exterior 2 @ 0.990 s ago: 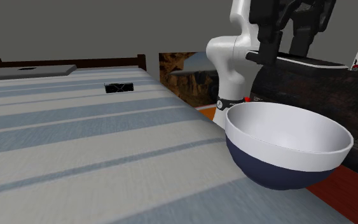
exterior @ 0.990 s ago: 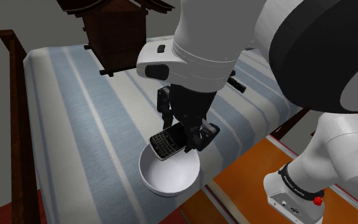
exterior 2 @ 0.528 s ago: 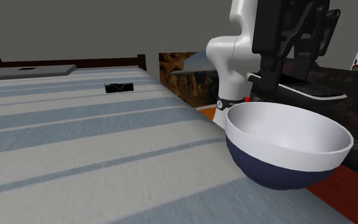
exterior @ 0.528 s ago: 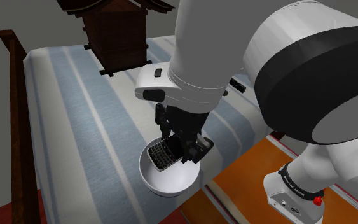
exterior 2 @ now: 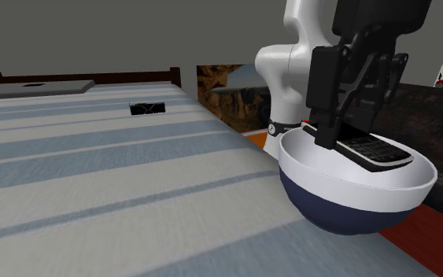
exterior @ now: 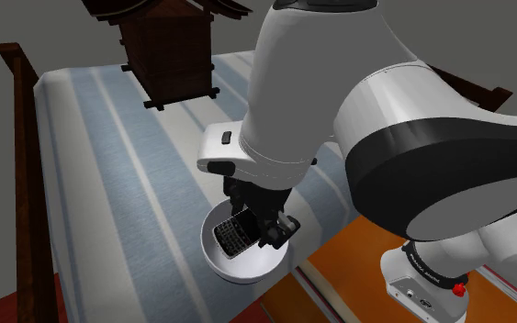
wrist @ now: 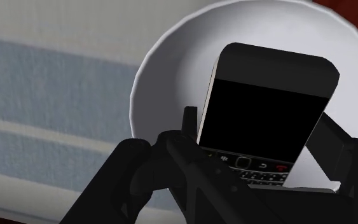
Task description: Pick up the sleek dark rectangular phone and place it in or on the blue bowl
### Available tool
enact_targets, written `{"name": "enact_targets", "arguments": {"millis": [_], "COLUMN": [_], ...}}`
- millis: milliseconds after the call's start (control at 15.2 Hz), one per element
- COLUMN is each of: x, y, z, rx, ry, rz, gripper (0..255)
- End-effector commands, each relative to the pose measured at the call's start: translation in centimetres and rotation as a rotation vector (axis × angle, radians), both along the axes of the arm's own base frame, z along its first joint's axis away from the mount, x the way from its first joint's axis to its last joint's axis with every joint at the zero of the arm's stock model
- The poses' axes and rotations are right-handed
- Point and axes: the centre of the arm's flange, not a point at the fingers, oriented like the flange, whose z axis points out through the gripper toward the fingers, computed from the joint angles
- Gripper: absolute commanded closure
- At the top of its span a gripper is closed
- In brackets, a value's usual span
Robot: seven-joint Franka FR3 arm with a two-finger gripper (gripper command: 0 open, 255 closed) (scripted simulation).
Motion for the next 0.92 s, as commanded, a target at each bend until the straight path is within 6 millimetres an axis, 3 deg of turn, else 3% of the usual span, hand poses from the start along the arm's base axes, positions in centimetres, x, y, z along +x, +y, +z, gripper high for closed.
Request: {"name": "enact_targets", "arguments": {"millis": [0,396,462,792,858], "x": [0.0,0.0,0.0,0.0,-0.1], "y": [0.0,0.0,0.0,0.0,-0.1], "z": [-0.3,-0.3,-0.3,-0.3,1.0], "rx": [0.001,0.001,0.001,0.001,0.001], "ry": [-0.001,-0.001,-0.001,-0.001,-0.001], "rz": [0.0,0.0,0.0,0.0,0.0], "gripper": [255,255,0,0,0]}}
